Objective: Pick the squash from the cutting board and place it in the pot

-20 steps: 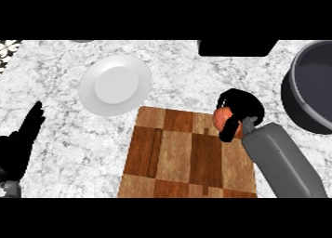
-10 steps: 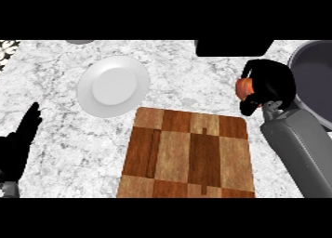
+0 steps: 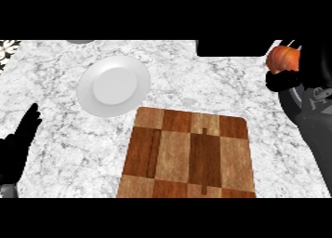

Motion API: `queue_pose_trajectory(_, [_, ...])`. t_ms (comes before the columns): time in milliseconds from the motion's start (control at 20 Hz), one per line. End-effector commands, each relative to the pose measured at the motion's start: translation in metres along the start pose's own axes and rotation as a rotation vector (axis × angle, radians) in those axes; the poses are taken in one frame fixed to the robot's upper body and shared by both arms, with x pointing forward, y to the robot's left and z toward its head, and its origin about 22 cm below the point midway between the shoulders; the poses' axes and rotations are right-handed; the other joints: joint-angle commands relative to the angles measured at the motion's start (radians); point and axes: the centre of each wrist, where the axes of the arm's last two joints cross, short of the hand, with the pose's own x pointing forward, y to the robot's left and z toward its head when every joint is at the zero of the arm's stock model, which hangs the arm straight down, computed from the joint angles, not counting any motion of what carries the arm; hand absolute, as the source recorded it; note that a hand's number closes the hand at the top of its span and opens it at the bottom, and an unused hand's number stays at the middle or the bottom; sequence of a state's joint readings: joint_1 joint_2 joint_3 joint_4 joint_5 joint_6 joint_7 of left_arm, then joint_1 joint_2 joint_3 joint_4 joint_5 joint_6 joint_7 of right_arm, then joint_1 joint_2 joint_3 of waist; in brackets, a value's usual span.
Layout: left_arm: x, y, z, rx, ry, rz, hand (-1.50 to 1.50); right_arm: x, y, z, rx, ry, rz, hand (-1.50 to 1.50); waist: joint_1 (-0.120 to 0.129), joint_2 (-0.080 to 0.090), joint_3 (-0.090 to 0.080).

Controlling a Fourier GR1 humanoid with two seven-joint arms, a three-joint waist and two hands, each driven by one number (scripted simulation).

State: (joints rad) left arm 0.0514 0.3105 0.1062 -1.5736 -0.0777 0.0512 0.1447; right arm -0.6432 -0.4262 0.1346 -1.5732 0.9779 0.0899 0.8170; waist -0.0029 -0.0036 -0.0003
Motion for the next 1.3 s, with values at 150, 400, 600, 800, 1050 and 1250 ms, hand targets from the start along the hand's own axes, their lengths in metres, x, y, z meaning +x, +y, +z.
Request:
queue_pose_trajectory(150, [0.008,-0.016,-0.013,-0.007,-0.01,0.003,0.0,-0.037,-0.029,-0.031,-0.12,0.024,-0.12,1.5,0.002,0.004,0.0])
queue_pose_trajectory(400, [-0.006,-0.018,-0.012,-0.004,-0.007,0.009,0.0,-0.069,-0.034,-0.075,-0.127,0.054,-0.166,1.5,0.01,0.006,0.0])
queue_pose_trajectory(600, [-0.011,-0.021,0.002,-0.027,-0.014,0.002,0.0,-0.112,-0.024,-0.103,-0.114,0.05,-0.128,1.5,0.023,0.009,0.001])
queue_pose_trajectory(800, [0.005,-0.003,-0.012,-0.029,-0.019,-0.01,0.0,-0.121,-0.016,-0.127,-0.107,0.07,-0.111,1.5,0.029,0.011,0.001])
queue_pose_trajectory(1050, [0.004,0.001,-0.015,-0.043,-0.025,0.016,0.0,-0.169,-0.013,-0.138,-0.068,0.062,-0.112,1.5,0.037,0.016,0.002])
queue_pose_trajectory(1250, [0.009,-0.02,-0.016,-0.059,-0.047,0.004,0.0,-0.179,-0.001,-0.143,-0.067,0.098,-0.044,1.5,0.067,0.03,0.003])
